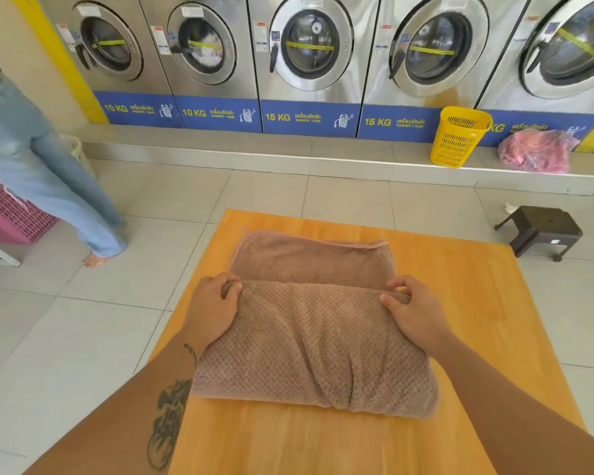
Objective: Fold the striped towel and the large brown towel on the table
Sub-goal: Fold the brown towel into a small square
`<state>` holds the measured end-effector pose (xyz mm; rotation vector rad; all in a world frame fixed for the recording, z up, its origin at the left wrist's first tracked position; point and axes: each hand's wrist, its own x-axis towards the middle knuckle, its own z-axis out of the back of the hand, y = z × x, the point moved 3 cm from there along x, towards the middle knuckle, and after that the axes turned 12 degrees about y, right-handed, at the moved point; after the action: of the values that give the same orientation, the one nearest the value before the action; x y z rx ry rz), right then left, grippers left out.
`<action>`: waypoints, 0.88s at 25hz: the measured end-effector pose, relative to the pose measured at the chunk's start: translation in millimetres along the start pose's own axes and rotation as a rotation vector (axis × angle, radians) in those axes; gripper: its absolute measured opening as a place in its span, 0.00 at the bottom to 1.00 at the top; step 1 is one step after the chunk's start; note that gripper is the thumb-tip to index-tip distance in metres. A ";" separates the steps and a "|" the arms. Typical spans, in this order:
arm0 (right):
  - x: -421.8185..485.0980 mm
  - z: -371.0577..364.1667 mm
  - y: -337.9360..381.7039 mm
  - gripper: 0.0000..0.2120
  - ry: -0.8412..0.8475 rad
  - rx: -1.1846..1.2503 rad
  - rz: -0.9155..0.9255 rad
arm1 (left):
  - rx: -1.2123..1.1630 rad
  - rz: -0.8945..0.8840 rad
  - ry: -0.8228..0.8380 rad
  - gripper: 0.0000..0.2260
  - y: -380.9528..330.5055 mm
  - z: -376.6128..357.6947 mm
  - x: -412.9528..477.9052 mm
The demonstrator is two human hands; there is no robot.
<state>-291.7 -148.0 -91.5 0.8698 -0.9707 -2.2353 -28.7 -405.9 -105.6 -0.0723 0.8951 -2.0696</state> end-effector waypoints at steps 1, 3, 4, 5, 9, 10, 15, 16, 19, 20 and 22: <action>0.7 -2.1 -4.9 0.07 0.009 0.006 -0.009 | 0.006 -0.002 -0.007 0.07 -0.6 -1.8 1.5; 0.8 -2.5 -4.7 0.08 -0.001 0.024 -0.001 | 0.026 -0.024 -0.048 0.07 -7.8 -1.1 5.0; 0.9 0.0 -0.3 0.09 -0.014 0.033 0.018 | 0.022 -0.053 -0.089 0.07 -14.5 2.1 6.0; 1.5 4.8 6.2 0.10 -0.033 0.039 0.047 | -0.006 -0.095 -0.143 0.06 -23.3 8.1 6.4; 23.2 41.2 46.2 0.12 -0.141 0.061 0.202 | -0.127 -0.262 -0.337 0.05 -66.8 48.5 28.9; 33.4 48.9 55.4 0.11 -0.166 0.069 0.219 | -0.126 -0.271 -0.353 0.05 -75.0 55.6 40.7; 89.8 42.6 54.5 0.19 -0.045 -0.234 -0.040 | 0.070 0.089 0.074 0.23 -63.0 27.6 83.9; 92.6 30.2 44.9 0.21 -0.025 -0.366 -0.044 | 0.062 0.148 0.169 0.25 -53.7 15.5 81.0; 82.8 -12.0 19.4 0.26 0.082 -0.579 0.015 | 0.026 0.193 0.249 0.26 -33.8 -2.1 73.2; 80.8 -18.3 17.0 0.26 0.105 -0.595 -0.013 | 0.012 0.189 0.219 0.26 -32.7 -1.5 72.1; 81.8 -16.4 26.9 0.26 0.073 -0.698 -0.068 | 0.036 0.169 0.112 0.25 -34.0 0.6 67.1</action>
<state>-326.2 -227.1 -107.1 0.6514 -0.0886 -2.3308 -94.3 -442.5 -101.5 0.1352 0.8990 -1.9459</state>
